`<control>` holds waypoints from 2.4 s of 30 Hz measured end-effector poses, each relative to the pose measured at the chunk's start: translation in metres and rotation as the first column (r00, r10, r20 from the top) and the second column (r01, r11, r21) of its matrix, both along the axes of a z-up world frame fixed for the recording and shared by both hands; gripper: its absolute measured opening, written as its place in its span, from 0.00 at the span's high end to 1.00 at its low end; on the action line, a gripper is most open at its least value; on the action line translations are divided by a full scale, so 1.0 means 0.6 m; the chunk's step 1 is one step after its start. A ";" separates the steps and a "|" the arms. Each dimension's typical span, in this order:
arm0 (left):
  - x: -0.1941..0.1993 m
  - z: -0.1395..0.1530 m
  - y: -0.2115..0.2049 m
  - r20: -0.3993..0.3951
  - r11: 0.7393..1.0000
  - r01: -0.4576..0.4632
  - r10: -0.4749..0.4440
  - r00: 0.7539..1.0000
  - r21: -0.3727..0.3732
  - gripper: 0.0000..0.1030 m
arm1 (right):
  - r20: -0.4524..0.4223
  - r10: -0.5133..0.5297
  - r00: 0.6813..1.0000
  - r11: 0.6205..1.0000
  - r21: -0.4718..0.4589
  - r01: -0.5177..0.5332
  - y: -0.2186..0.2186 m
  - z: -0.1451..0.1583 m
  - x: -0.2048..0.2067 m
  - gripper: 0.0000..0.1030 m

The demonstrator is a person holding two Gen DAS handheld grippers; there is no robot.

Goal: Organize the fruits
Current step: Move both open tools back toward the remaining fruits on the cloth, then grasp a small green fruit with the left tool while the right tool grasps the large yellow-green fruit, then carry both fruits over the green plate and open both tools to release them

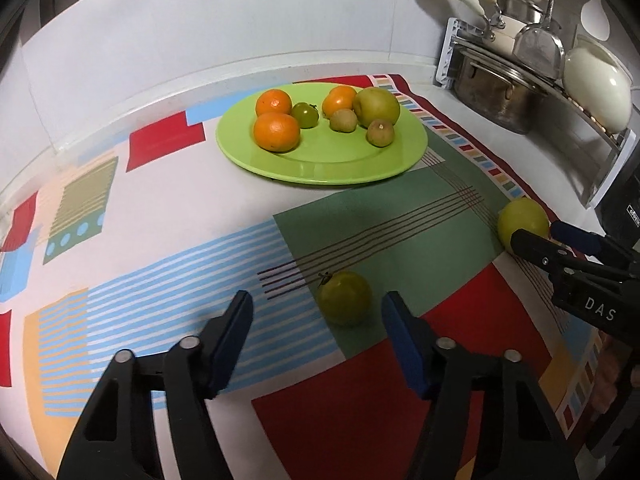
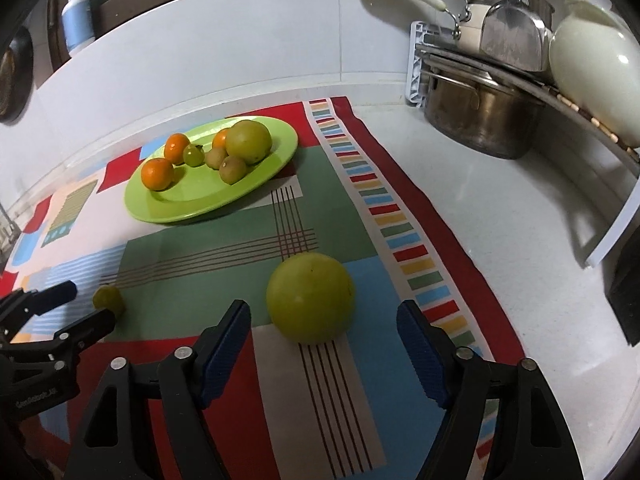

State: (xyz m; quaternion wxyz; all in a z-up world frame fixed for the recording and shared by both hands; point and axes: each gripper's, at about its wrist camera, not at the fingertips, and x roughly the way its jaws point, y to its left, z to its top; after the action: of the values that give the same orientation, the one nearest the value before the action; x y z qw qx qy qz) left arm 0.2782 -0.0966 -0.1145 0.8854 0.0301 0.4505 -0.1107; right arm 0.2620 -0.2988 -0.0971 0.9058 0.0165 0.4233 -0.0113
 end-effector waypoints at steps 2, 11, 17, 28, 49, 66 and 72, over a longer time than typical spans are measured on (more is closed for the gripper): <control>0.004 -0.002 -0.001 -0.009 1.000 0.003 -0.003 1.000 -0.012 0.50 | -0.007 -0.001 1.000 1.000 0.014 0.001 -0.002 -0.004 0.004 0.33; 0.006 -0.002 -0.006 -0.018 0.999 0.030 -0.031 0.999 -0.034 0.72 | -0.017 0.027 1.000 0.998 0.055 -0.026 -0.002 -0.013 0.012 0.51; 0.002 0.007 -0.007 0.008 0.999 0.039 -0.039 0.999 -0.020 0.72 | -0.012 0.027 1.000 0.998 0.050 -0.027 0.001 -0.014 0.011 0.51; -0.017 0.041 -0.001 0.061 0.997 0.071 -0.069 0.996 -0.025 0.72 | 0.020 0.045 0.999 0.998 0.053 -0.046 0.015 0.018 -0.013 0.51; -0.048 0.129 0.056 0.197 0.987 0.150 -0.135 0.971 -0.063 0.72 | 0.126 0.078 0.989 0.995 0.056 -0.085 0.096 0.106 -0.062 0.51; -0.012 0.194 0.090 0.301 0.975 0.218 -0.196 0.934 -0.044 0.72 | 0.206 0.087 0.975 0.995 0.037 -0.096 0.167 0.155 -0.048 0.51; 0.020 0.203 0.095 0.309 0.968 0.248 -0.224 0.924 -0.040 0.72 | 0.219 0.085 0.972 0.995 0.035 -0.095 0.182 0.158 -0.026 0.51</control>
State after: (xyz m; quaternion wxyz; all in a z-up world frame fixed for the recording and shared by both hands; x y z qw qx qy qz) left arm 0.2902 -0.0399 0.0072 0.9244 0.0661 0.2984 -0.2283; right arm 0.2465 -0.1894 -0.0021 0.9455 0.0190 0.3224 0.0414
